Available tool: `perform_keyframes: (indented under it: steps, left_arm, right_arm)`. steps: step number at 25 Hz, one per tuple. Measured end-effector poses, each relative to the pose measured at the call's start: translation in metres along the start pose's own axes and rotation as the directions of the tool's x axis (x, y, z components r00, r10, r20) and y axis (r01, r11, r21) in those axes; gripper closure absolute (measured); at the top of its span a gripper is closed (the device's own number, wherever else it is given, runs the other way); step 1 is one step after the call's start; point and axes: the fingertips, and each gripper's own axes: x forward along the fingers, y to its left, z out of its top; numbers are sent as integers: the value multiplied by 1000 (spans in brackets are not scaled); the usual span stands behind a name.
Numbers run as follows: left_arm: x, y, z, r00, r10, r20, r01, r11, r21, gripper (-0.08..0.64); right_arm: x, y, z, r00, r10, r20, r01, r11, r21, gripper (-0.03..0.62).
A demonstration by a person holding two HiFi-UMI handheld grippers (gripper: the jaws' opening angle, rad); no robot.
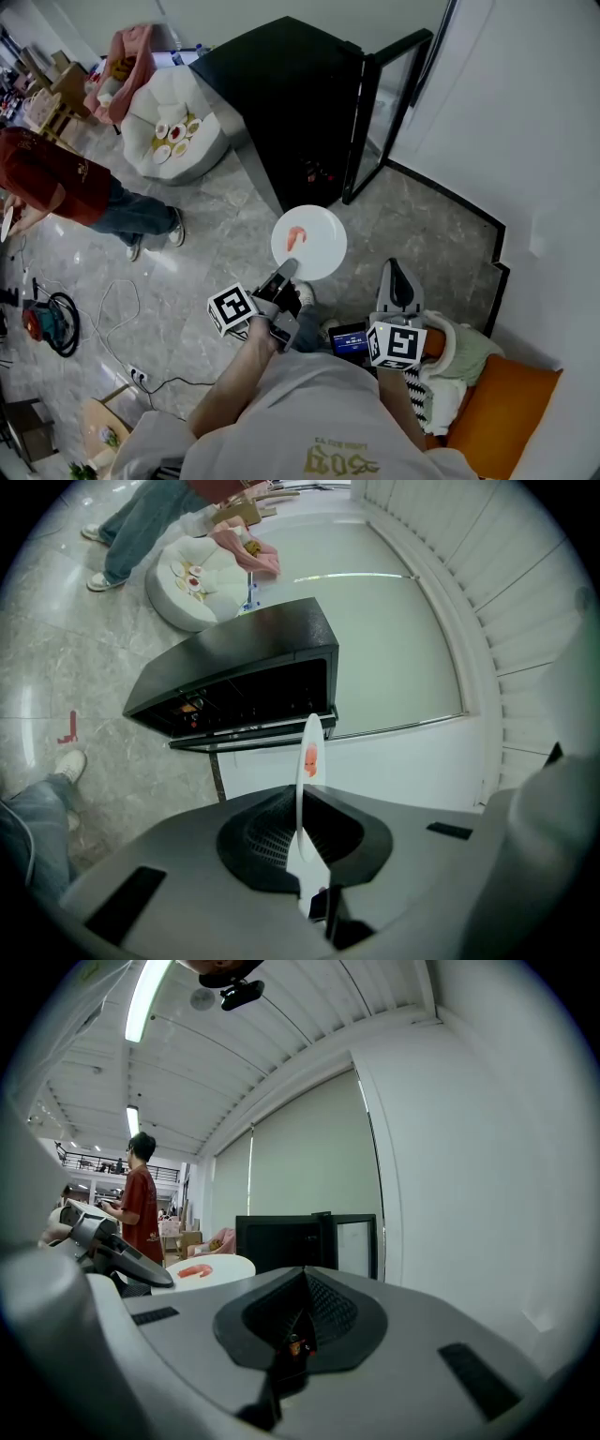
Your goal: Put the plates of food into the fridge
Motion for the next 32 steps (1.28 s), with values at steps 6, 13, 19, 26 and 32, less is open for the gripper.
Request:
perform_keyframes:
  steps: [6,13,19,26,32]
  left_arm:
    - [17,2,3,1000,8,-18,-8,1000,2,545]
    - [46,6,14,999,29,-36,-29,1000,-5,545]
    - [79,8,41,999,34,-37,-34,999,2,545]
    - [114,-9,71,998,12,-65,-7,996,84,545]
    - [138,-18,72,996,-10,-93,17,997,71,545]
  right_arm:
    - [13,-3,0,1000,-1,-13,1,1000,-12,583]
    - [40,-10,3,1000,16,-14,-16,1000,-4,583]
    - [80,-10,8,999,31,-26,-31,999,-8,583]
    - [122,-5,10,997,33,-66,-33,999,-10,583]
    - [135,-10,8,995,34,-89,-34,999,5,583]
